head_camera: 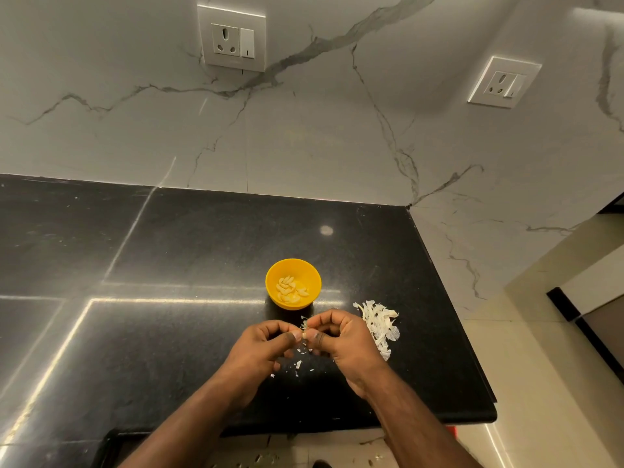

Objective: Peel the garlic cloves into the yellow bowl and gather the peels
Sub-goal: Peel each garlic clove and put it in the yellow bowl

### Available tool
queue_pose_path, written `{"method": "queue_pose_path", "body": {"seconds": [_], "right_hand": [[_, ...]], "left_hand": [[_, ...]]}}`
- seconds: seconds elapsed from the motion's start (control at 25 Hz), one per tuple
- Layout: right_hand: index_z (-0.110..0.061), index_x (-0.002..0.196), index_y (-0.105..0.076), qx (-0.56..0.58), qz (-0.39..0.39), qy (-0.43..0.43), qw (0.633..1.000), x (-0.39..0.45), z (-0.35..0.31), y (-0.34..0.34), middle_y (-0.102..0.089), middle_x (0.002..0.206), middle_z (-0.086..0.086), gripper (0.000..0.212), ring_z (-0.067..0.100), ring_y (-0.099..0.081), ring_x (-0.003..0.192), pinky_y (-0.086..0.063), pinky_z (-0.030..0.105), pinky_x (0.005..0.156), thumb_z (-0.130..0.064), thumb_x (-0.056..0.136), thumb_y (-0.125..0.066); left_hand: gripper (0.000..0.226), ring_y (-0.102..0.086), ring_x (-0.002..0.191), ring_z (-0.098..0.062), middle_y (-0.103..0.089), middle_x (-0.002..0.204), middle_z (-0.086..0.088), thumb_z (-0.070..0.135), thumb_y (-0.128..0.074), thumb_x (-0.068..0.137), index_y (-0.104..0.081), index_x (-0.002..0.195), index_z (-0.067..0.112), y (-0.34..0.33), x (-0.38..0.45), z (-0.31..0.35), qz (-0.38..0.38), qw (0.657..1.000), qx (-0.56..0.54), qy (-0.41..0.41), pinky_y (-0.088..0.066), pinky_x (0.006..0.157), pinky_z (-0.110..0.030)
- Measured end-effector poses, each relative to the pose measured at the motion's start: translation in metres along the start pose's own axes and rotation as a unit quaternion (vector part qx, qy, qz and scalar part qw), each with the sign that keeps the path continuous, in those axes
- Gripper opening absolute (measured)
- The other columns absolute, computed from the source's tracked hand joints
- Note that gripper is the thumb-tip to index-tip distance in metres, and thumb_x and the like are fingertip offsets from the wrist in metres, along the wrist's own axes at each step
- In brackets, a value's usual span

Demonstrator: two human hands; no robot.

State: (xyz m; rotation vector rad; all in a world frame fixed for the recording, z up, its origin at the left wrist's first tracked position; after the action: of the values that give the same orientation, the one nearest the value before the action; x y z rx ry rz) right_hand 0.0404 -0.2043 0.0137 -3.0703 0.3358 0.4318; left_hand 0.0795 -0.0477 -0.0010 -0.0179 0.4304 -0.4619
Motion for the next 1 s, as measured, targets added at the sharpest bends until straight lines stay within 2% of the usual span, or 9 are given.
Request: {"method": "queue_pose_path", "body": {"seconds": [0.08,0.16,0.28,0.4,0.6,0.72,0.8,0.92,1.0], "right_hand": [[-0.003,0.100,-0.070,0.029,-0.001,-0.018,0.999,0.001,0.002,-0.001,-0.072,0.080,0.006,0.017,0.015,-0.065,0.072,-0.053,0.026,0.066,0.008,0.093,-0.060],[-0.007,0.106,-0.071,0.025,-0.005,-0.029,0.999,0.001,0.003,0.000,-0.072,0.082,0.004,0.022,0.015,-0.063,0.074,-0.051,0.027,0.066,0.002,0.099,-0.052],[-0.016,0.103,-0.074,-0.029,-0.027,-0.009,0.999,0.000,-0.001,-0.002,-0.072,0.079,0.004,0.012,0.015,-0.060,0.071,-0.049,0.026,0.063,-0.013,0.097,-0.064],[-0.017,0.089,-0.077,-0.055,-0.025,-0.006,0.998,-0.002,0.000,-0.005,-0.070,0.074,0.006,0.012,0.015,-0.059,0.067,-0.047,0.025,0.060,-0.008,0.092,-0.070],[-0.007,0.087,-0.075,-0.032,0.023,-0.024,0.999,0.002,0.002,0.004,-0.073,0.074,0.005,0.008,0.017,-0.062,0.069,-0.048,0.026,0.060,-0.001,0.082,-0.077],[-0.008,0.085,-0.075,-0.041,0.065,-0.039,0.996,0.006,0.003,0.010,-0.072,0.070,0.000,0.013,0.010,-0.059,0.062,-0.048,0.026,0.060,0.002,0.079,-0.078],[-0.011,0.088,-0.075,-0.054,0.082,-0.038,0.994,0.009,0.000,0.011,-0.072,0.071,0.000,0.011,0.008,-0.060,0.062,-0.049,0.026,0.060,-0.002,0.084,-0.075],[-0.017,0.086,-0.076,-0.134,0.111,0.008,0.985,0.022,-0.012,0.008,-0.074,0.078,-0.004,0.008,0.004,-0.064,0.066,-0.051,0.023,0.064,-0.010,0.088,-0.074],[-0.023,0.087,-0.076,-0.182,0.131,0.050,0.973,0.036,-0.025,0.005,-0.074,0.083,-0.006,0.008,0.007,-0.068,0.076,-0.057,0.029,0.072,-0.015,0.086,-0.076]], "left_hand": [[0.013,-0.056,0.069,-0.011,-0.068,0.077,-0.003,0.013,-0.065,0.095,-0.073,0.100,0.004,-0.002,0.000,-0.001,0.012,0.999,-0.030,0.008,-0.038,0.058,-0.025],[0.013,-0.056,0.069,-0.012,-0.068,0.077,-0.002,0.015,-0.065,0.095,-0.073,0.099,0.005,0.000,0.001,-0.002,0.023,0.999,-0.034,0.013,-0.038,0.059,-0.025],[0.013,-0.055,0.070,-0.013,-0.068,0.079,-0.005,0.018,-0.067,0.095,-0.074,0.096,0.007,0.003,0.004,-0.005,0.022,0.999,-0.042,0.015,-0.039,0.060,-0.027],[0.013,-0.055,0.068,-0.012,-0.067,0.078,-0.004,0.020,-0.067,0.094,-0.073,0.095,0.008,0.002,0.005,-0.006,0.024,0.999,-0.028,0.015,-0.040,0.059,-0.026],[0.031,-0.053,0.060,-0.012,-0.061,0.066,0.000,0.032,-0.057,0.101,-0.065,0.079,0.013,0.020,0.010,-0.005,0.092,0.995,0.030,-0.001,-0.041,0.057,-0.026],[0.006,-0.055,0.067,-0.016,-0.067,0.081,-0.001,0.016,-0.061,0.098,-0.066,0.095,0.017,0.041,0.009,-0.003,0.139,0.988,0.063,-0.028,-0.048,0.066,-0.033],[0.018,-0.057,0.073,-0.018,-0.069,0.091,-0.005,0.007,-0.059,0.096,-0.064,0.103,0.023,0.051,0.008,-0.003,0.153,0.984,0.088,-0.032,-0.050,0.070,-0.032],[0.014,-0.061,0.074,-0.017,-0.072,0.086,-0.008,0.012,-0.055,0.099,-0.065,0.102,0.022,0.064,0.005,-0.004,0.172,0.980,0.099,-0.032,-0.049,0.069,-0.029],[0.009,-0.062,0.075,-0.017,-0.072,0.085,-0.005,0.017,-0.060,0.097,-0.065,0.100,0.024,0.069,0.003,-0.010,0.173,0.976,0.129,-0.027,-0.051,0.070,-0.032]]}}
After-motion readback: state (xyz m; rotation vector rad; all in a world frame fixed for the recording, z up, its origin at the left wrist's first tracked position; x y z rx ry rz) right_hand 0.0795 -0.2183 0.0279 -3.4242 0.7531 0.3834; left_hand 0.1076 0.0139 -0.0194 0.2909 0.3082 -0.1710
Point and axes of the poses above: each hand's wrist, its own x-axis towards the middle knuckle, its own y-axis out of the back of the hand, z = x × y, the point moved 5 cm from there along x, towards the middle knuckle
